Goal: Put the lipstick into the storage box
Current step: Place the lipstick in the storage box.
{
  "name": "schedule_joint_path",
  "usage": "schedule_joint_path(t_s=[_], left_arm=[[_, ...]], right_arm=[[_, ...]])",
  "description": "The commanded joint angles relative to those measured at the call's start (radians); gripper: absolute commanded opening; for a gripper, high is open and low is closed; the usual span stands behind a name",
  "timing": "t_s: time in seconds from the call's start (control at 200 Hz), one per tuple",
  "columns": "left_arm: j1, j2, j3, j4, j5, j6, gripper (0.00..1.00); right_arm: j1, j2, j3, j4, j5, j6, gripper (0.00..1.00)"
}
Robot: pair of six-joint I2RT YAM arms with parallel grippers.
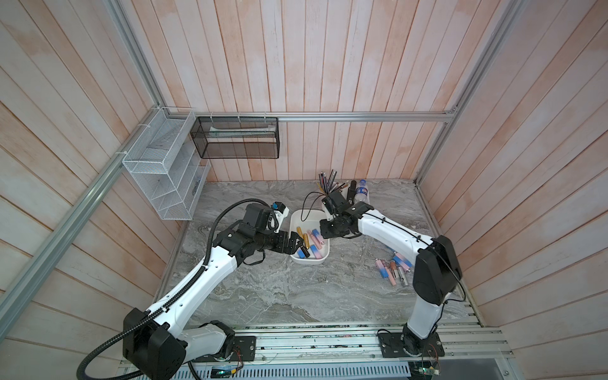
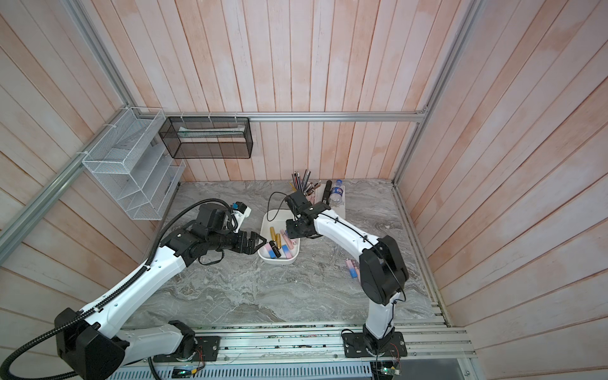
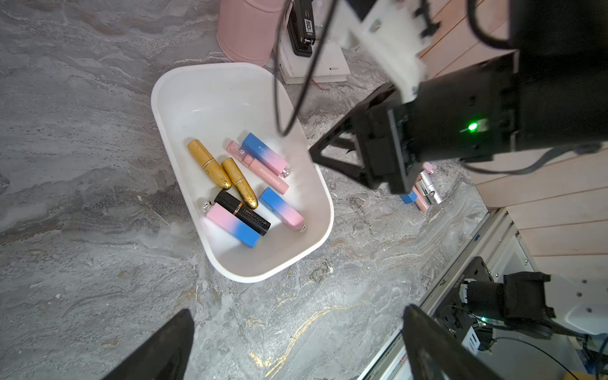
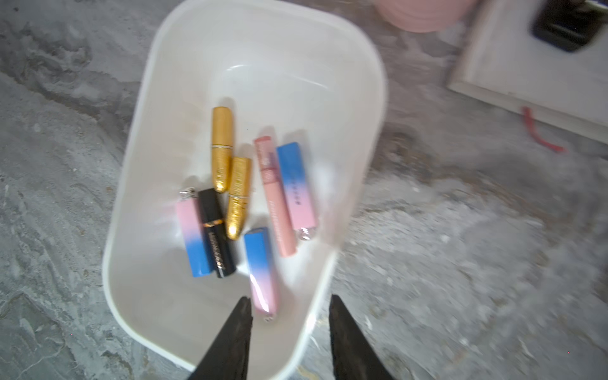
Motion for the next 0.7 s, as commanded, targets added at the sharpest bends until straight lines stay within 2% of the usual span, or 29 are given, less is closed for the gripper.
schedule_joint_path(t_s=[0.0, 0.125, 0.235, 0.45, 0.695], left_arm=[[0.006, 0.023, 0.019, 0.018, 0.048, -0.006, 1.00], [0.005, 0.063, 0.033, 0.048, 0.127, -0.030, 1.00], [-0.004, 0.116, 0.050, 0.094, 0.224, -0.065, 1.00], [-0.084, 0.217, 0.135, 0.116, 0.282, -0.051, 1.00], [-0.156, 0.329, 0.231, 0.145, 0.302, -0.046, 1.00]], right_arm=[[-0.118, -0.107, -0.137, -0.018, 0.046, -0.003, 0.41], [-0.236, -0.227, -0.287, -0.014, 0.044, -0.007, 0.41], [-0.291, -0.309, -0.391, -0.009, 0.038, 0.000, 0.41], [-0.305, -0.365, -0.552, 0.043, 0.005, 0.046, 0.41], [-0.336, -0.381, -0.647, 0.061, 0.015, 0.061, 0.40]])
